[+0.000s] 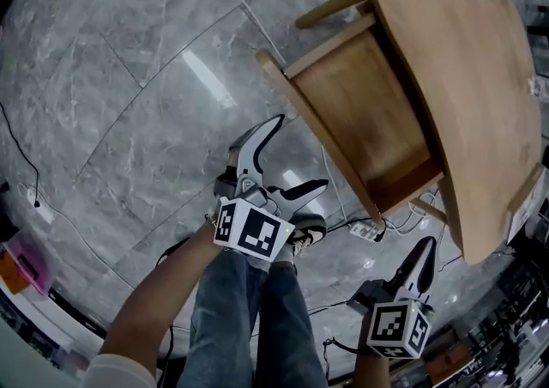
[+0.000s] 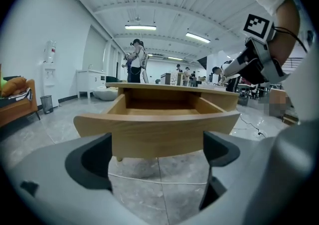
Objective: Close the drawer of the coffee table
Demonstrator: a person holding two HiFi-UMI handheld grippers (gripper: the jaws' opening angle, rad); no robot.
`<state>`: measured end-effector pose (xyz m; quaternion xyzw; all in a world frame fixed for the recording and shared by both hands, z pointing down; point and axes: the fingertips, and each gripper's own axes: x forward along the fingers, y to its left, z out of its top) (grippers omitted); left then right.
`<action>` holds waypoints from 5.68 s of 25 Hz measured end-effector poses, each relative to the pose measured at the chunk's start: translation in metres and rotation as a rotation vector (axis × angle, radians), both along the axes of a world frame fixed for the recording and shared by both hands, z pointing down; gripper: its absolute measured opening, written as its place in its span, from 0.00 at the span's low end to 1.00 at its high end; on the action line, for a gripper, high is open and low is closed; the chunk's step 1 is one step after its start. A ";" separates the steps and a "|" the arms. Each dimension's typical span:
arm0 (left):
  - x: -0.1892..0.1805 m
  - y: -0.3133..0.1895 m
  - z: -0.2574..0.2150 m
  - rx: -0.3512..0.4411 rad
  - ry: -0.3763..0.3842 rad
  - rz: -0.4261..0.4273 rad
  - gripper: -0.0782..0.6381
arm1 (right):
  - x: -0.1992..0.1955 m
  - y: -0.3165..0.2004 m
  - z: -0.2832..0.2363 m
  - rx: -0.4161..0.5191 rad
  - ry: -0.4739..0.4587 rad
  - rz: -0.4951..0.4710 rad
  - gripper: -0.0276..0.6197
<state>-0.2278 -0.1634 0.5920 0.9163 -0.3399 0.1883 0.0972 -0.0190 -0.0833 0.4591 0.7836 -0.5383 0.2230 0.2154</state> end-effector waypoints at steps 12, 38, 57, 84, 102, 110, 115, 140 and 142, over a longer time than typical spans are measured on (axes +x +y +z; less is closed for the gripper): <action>0.003 -0.023 0.008 0.036 0.077 -0.030 0.91 | 0.008 0.026 0.010 -0.023 0.008 0.091 0.04; 0.006 -0.037 -0.021 0.057 0.099 -0.062 0.91 | 0.025 0.011 0.019 -0.027 0.015 0.069 0.04; 0.015 -0.052 -0.034 0.048 0.041 -0.039 0.90 | 0.033 0.017 0.013 -0.012 -0.007 0.136 0.04; 0.056 -0.104 -0.034 0.026 0.012 -0.042 0.90 | 0.063 0.014 0.017 0.020 -0.057 0.290 0.04; 0.101 -0.149 -0.038 0.059 0.042 -0.064 0.90 | 0.088 0.031 0.019 0.025 -0.065 0.365 0.04; 0.111 -0.163 -0.037 0.066 0.052 -0.068 0.90 | 0.095 0.032 0.024 0.015 -0.067 0.384 0.04; 0.121 -0.168 -0.038 0.076 0.058 -0.060 0.90 | 0.102 0.033 0.025 0.013 -0.065 0.383 0.04; 0.124 -0.178 -0.035 0.048 0.080 -0.053 0.87 | 0.111 0.056 0.014 0.030 -0.053 0.424 0.04; 0.119 -0.170 -0.030 -0.011 0.083 -0.074 0.87 | 0.111 0.061 0.010 0.032 -0.057 0.426 0.04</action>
